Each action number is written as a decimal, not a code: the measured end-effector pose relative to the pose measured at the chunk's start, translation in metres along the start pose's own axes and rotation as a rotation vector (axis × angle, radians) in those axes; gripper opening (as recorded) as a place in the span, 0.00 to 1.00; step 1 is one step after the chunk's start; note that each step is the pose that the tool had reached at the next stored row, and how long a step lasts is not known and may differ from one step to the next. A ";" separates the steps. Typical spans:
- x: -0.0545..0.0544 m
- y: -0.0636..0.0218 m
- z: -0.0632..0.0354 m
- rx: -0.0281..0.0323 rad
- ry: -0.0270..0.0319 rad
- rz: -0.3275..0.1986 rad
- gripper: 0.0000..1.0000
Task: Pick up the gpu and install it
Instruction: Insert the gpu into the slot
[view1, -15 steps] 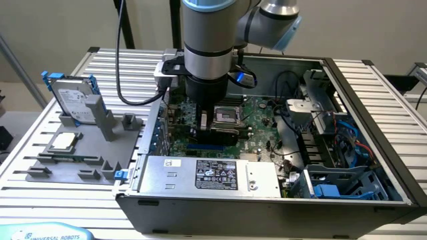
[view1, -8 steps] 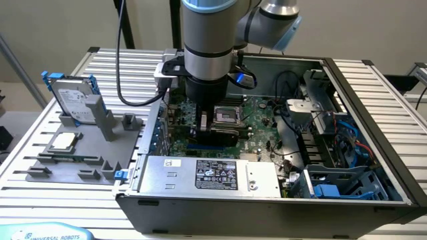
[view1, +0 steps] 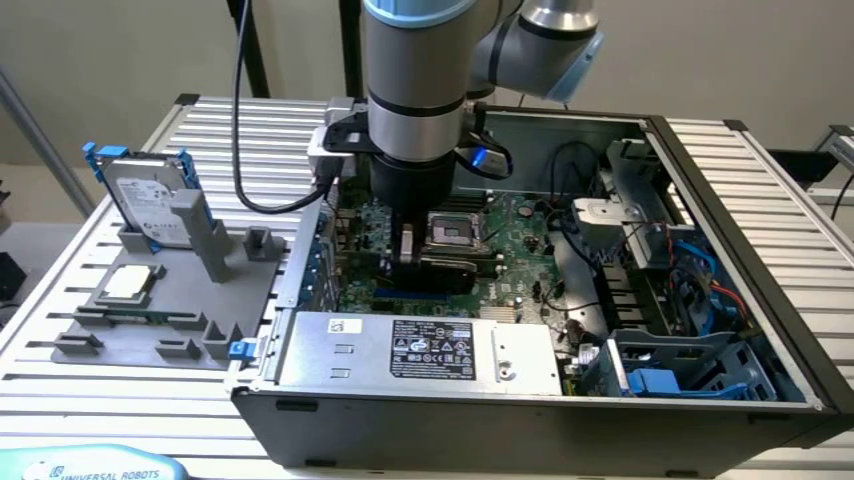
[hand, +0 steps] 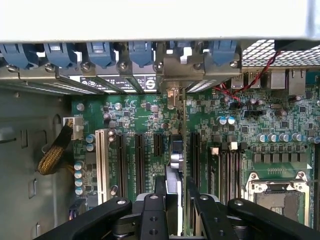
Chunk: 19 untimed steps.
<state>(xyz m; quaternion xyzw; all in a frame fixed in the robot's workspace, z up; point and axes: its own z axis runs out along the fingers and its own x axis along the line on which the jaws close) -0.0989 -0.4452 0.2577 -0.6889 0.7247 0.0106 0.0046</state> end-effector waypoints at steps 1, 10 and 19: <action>0.000 0.0005 0.0002 0.0001 -0.0001 0.000 0.27; 0.000 0.0010 0.0031 -0.0004 0.0012 0.000 0.27; 0.000 0.0009 0.0030 -0.0015 0.0005 0.000 0.27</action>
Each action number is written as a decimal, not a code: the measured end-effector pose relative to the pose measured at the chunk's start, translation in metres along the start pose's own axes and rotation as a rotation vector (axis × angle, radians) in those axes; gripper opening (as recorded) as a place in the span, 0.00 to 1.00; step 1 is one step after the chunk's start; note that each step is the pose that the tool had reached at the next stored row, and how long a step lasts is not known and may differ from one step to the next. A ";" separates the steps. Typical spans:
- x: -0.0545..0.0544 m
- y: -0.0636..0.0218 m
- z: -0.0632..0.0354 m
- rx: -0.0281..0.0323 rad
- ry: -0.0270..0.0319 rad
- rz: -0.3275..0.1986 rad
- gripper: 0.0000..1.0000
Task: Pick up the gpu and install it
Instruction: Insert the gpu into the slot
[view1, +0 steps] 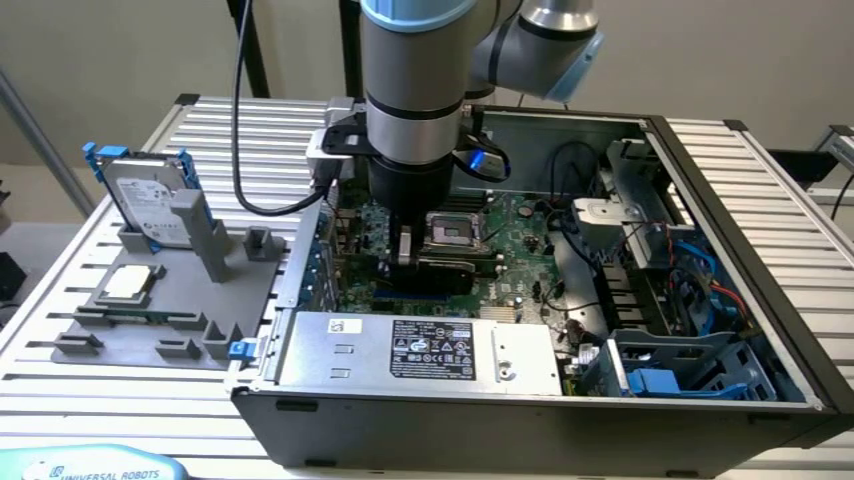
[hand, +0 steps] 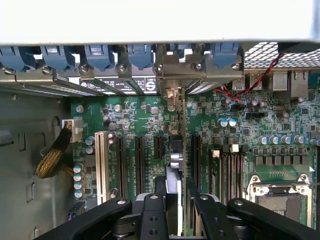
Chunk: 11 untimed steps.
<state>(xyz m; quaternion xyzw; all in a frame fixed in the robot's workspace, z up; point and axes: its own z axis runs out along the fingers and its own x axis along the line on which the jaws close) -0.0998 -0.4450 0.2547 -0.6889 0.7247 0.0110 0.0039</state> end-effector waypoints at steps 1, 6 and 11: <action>0.000 0.0000 -0.0003 0.0001 -0.0002 0.000 0.27; -0.001 0.0001 -0.0014 -0.0002 0.0004 0.000 0.27; -0.002 0.0002 -0.0014 -0.0002 0.0006 0.000 0.27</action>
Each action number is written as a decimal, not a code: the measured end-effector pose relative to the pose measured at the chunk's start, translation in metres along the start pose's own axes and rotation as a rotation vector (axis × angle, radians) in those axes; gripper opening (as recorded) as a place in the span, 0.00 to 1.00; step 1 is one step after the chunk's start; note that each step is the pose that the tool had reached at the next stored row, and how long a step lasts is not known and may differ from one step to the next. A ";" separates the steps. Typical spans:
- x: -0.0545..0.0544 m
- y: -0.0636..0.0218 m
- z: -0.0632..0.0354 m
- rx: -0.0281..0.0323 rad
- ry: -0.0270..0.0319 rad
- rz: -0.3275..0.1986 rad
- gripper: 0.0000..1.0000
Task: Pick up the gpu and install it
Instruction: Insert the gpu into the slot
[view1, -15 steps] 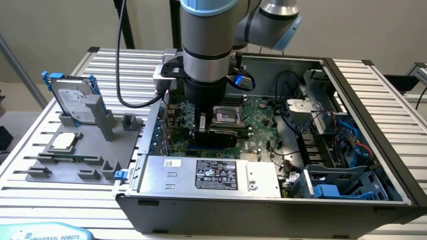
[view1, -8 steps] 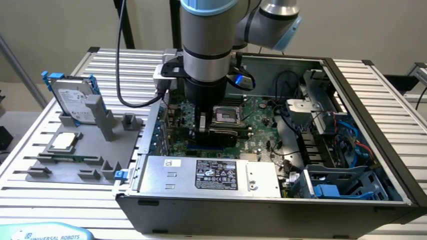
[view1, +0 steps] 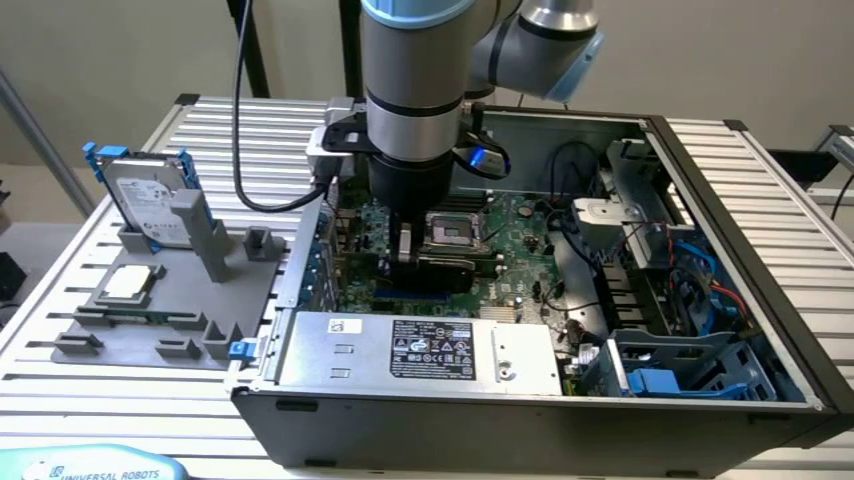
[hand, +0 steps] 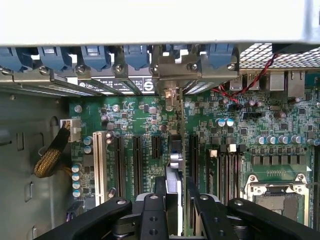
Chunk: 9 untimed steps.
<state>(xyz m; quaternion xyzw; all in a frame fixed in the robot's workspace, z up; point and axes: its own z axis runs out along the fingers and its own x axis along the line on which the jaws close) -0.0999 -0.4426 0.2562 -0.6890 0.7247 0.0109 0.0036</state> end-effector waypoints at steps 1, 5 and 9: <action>0.000 0.0002 0.0000 0.0000 0.0002 0.000 0.27; 0.000 0.0008 0.0001 0.0000 0.0022 0.000 0.27; 0.000 0.0010 0.0005 -0.0012 0.0060 0.000 0.27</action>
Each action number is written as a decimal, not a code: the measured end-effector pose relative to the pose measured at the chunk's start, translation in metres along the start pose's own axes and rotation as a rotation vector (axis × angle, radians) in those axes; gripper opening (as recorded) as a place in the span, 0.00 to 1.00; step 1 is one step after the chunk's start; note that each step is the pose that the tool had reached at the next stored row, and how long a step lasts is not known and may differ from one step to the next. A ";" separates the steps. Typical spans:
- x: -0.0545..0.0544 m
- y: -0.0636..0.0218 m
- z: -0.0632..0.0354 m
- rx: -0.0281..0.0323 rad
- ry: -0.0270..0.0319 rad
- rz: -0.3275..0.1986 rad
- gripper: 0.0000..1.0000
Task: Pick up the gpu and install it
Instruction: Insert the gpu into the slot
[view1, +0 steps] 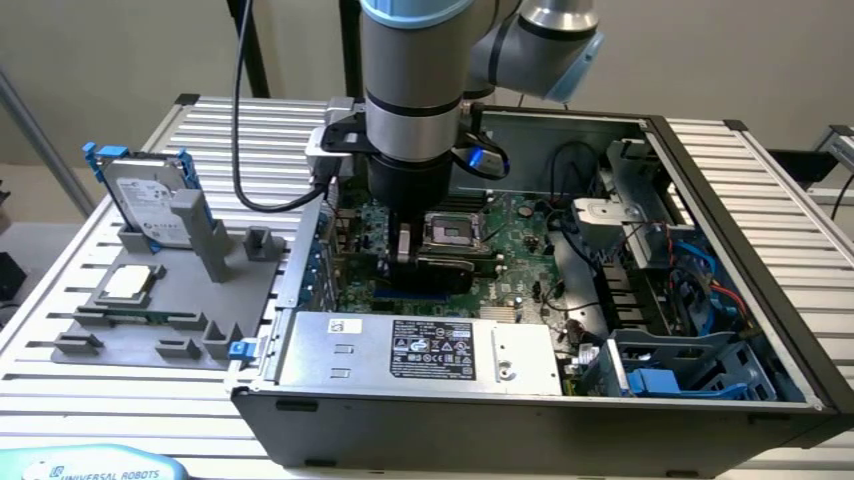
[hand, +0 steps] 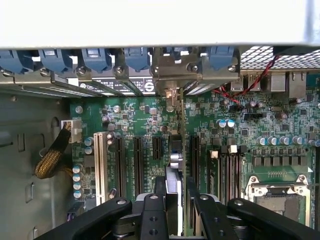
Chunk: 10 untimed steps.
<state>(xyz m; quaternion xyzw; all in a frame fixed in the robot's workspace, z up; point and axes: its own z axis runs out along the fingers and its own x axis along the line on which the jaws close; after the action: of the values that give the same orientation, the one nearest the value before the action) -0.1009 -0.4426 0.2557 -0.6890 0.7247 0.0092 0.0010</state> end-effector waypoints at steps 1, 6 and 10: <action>0.000 0.0000 0.0002 -0.0006 0.0011 0.000 0.27; 0.000 0.0000 0.0018 -0.0029 0.0053 0.000 0.27; 0.000 0.0000 0.0023 -0.0034 0.0061 0.000 0.27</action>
<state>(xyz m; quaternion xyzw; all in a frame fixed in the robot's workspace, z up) -0.1010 -0.4426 0.2534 -0.6889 0.7248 0.0084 -0.0023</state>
